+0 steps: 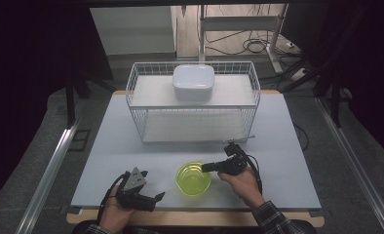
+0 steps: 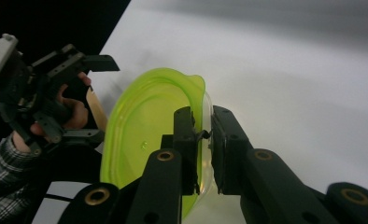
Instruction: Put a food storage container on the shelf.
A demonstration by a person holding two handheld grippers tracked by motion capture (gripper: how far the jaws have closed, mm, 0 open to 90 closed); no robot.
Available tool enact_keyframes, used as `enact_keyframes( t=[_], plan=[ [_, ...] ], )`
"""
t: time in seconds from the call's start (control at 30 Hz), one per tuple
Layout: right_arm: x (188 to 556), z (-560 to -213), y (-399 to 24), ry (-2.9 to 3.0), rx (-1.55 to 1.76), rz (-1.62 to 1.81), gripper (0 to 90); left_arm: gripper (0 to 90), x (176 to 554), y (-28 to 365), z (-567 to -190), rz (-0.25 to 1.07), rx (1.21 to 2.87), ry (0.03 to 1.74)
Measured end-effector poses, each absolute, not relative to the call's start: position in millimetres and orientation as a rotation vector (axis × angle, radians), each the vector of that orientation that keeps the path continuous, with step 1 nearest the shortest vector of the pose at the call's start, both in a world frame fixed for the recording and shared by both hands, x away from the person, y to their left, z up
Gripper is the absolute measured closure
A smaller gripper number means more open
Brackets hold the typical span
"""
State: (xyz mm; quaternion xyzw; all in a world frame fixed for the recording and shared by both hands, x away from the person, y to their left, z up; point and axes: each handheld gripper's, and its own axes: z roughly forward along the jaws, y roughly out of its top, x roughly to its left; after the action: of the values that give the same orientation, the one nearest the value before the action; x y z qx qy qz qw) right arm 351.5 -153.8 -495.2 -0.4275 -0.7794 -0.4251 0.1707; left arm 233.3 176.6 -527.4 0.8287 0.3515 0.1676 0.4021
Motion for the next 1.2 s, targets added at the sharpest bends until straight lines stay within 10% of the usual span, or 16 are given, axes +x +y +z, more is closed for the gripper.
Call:
enact_keyframes(
  t=[1.2],
  plan=[
    [367.0, -388.9, -183.2, -2.096, -1.218, -1.513, 82.3, 3.2, 234.1, 180.0, -526.1, 0.437, 2.071, 0.907]
  ],
)
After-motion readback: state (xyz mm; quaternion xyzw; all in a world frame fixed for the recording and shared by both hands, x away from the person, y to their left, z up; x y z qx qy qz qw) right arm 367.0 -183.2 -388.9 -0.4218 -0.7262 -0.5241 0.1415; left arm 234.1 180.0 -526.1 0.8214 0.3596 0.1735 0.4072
